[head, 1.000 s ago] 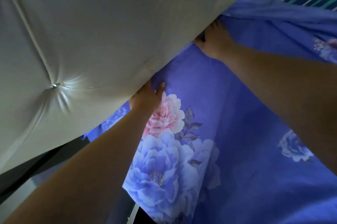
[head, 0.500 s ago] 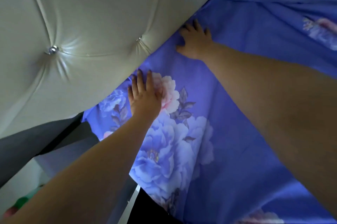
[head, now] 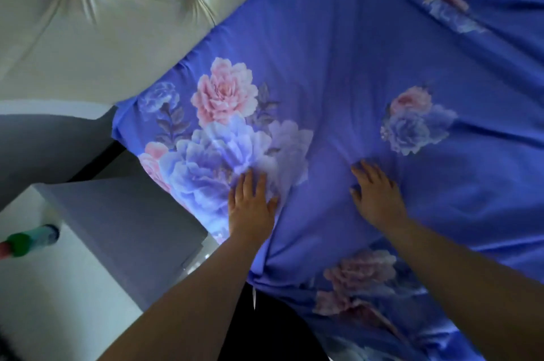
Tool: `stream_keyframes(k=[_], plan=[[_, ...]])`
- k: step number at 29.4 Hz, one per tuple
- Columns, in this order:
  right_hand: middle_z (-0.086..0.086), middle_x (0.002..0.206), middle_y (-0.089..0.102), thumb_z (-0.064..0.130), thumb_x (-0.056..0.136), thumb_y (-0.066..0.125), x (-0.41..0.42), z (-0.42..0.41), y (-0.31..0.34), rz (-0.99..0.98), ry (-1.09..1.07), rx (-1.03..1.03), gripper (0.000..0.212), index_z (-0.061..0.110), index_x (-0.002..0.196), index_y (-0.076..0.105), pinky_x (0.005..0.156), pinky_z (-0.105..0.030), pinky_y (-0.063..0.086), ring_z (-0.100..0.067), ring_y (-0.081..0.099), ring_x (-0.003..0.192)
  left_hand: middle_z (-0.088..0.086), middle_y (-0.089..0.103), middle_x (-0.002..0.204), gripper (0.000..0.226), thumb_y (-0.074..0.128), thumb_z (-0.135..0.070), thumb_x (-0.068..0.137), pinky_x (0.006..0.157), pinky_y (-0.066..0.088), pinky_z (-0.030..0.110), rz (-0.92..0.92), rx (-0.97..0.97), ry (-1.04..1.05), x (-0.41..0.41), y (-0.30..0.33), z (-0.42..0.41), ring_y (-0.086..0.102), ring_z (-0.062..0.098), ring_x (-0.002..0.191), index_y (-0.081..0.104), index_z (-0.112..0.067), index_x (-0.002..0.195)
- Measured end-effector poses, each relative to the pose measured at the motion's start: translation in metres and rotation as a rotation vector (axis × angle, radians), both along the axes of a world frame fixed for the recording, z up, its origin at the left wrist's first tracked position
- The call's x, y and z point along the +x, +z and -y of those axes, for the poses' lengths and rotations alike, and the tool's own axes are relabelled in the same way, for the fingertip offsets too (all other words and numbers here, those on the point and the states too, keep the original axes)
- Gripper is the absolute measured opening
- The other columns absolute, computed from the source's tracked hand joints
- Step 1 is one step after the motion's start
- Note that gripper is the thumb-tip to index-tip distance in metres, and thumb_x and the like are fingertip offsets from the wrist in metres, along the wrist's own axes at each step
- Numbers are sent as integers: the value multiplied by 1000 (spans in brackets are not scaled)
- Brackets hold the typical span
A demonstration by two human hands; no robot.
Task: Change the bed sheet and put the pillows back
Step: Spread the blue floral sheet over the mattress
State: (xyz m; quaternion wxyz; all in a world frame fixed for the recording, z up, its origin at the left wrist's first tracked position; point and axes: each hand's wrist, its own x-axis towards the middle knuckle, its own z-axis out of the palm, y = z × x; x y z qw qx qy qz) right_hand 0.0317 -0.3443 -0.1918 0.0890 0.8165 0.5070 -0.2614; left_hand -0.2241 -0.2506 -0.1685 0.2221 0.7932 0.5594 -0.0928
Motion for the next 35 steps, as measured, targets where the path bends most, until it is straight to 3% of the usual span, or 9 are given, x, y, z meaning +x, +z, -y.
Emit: stream_keyframes(k=[5,9,15,22,25,28,31,33,35], plan=[[2,158,17,59,89,46,-2,84,2,-82,-93,-157,69,29,149,26,105,-51,32,-25,22,142,6,15,158,71,42,-56,91,115,16,39,-36,-182,-163,1,-1,69,23,24,143,19,-24,150],[3,158,14,68,77,56,-5,137,11,-125,205,-195,91,32,151,17,112,-43,27,-22,19,143,4,13,158,74,46,-58,88,116,14,39,-34,-192,-258,-2,4,127,18,21,144,21,-27,149],[-7,147,30,31,91,53,-4,185,24,86,307,-200,71,29,150,15,101,-40,37,-31,37,128,1,63,119,75,79,-56,55,86,50,33,10,-10,-334,-11,24,223,62,23,102,63,-24,121],[-14,128,48,40,95,49,-25,223,25,56,325,-260,40,16,126,49,92,-40,43,-34,47,115,2,48,122,35,47,-25,89,93,33,39,-90,-105,-307,-28,10,283,44,28,114,51,-30,124],[-10,106,64,55,89,48,-51,248,39,-203,313,-148,32,27,104,54,71,-31,42,-31,62,94,-1,50,123,42,43,-14,85,101,30,37,-26,-179,-204,-44,7,297,44,25,117,47,-24,125],[-3,103,66,70,74,44,-79,293,53,-265,483,-143,53,30,108,52,68,-32,50,-28,64,89,0,57,119,42,44,-12,80,99,34,35,24,-246,29,-64,11,320,49,25,115,49,-23,121],[-5,111,63,46,83,51,-96,333,48,-194,631,-242,45,21,120,50,68,-32,48,-30,63,94,7,56,117,48,46,-12,80,94,37,38,-17,-317,221,-70,18,339,49,31,113,42,-26,126],[-6,102,65,27,90,46,-100,345,45,-137,669,-210,22,17,108,55,64,-31,42,-30,63,90,8,51,128,54,44,-14,86,98,36,41,-55,-339,293,-63,20,354,45,31,120,34,-26,137],[-6,92,66,32,94,43,-100,352,49,-148,635,-82,26,15,93,61,65,-33,44,-30,62,85,7,44,139,55,43,-17,90,101,35,42,9,-312,400,-48,23,372,41,31,127,31,-25,143]])
